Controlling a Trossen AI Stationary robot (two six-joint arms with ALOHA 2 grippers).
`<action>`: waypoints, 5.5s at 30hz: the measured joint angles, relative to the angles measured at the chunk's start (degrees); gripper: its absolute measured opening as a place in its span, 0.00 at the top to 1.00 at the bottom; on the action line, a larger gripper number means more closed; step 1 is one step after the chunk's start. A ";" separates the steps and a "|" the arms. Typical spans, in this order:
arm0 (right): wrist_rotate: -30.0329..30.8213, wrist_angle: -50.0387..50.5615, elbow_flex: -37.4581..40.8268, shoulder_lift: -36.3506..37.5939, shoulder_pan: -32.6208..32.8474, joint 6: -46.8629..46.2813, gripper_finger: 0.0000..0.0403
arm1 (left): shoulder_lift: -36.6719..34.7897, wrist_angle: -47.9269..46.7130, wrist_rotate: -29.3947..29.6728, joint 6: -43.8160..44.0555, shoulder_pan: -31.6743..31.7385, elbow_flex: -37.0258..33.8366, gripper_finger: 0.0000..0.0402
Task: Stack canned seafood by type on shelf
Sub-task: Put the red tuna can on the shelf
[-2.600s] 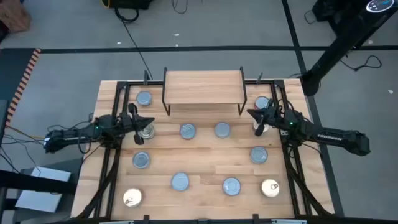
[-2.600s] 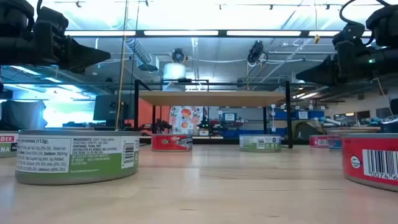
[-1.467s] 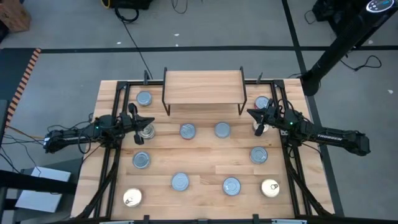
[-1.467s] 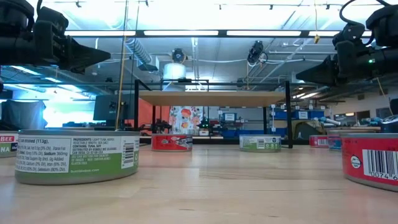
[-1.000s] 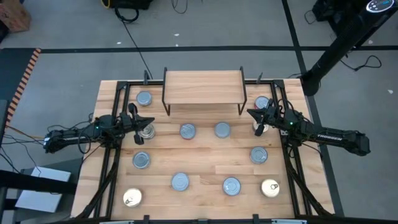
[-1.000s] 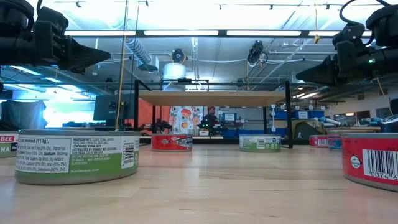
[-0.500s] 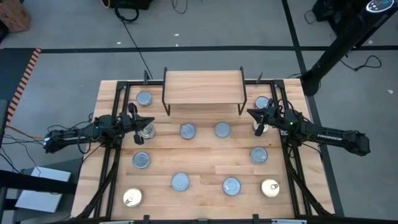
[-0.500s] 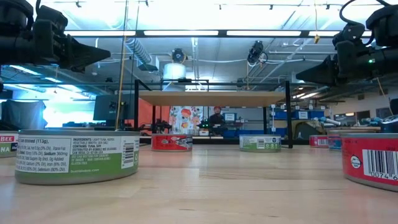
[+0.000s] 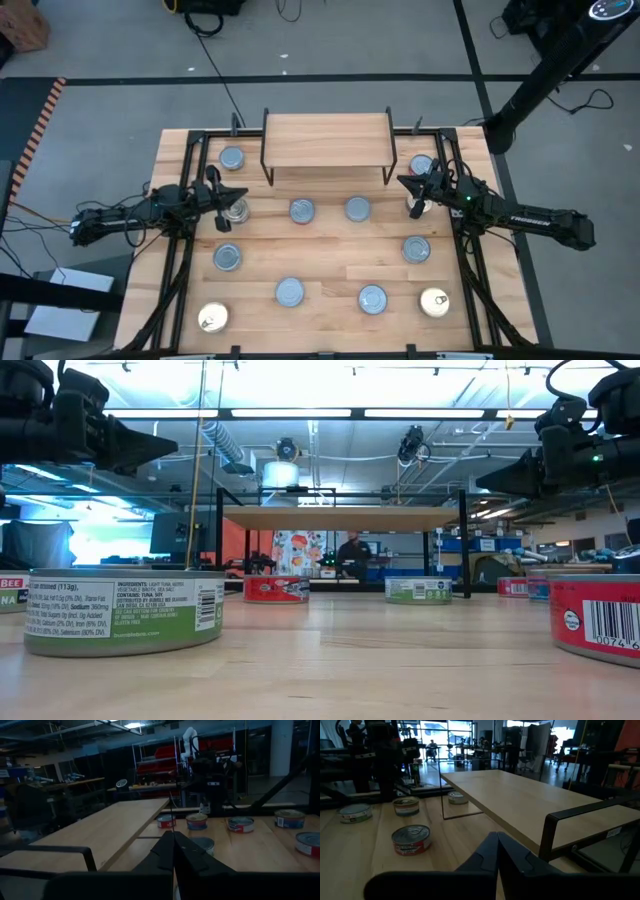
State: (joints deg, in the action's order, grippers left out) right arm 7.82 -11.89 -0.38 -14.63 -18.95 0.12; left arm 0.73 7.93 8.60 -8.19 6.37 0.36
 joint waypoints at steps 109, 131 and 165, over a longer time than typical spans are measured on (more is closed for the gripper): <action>0.00 -0.01 0.01 0.02 0.01 0.00 0.95 | 61.55 -16.53 -19.85 0.83 -9.00 33.24 0.99; 0.00 -0.01 0.01 0.00 0.00 0.02 0.95 | 61.53 -17.61 -17.80 17.44 -14.56 36.10 0.97; 0.00 -0.45 0.01 0.02 0.00 0.00 0.95 | 84.20 -17.28 0.56 -2.31 -11.93 43.80 0.97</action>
State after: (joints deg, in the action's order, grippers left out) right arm 7.83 -12.35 -0.37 -14.61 -18.95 0.12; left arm 84.93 -9.35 9.16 -10.50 -5.56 44.16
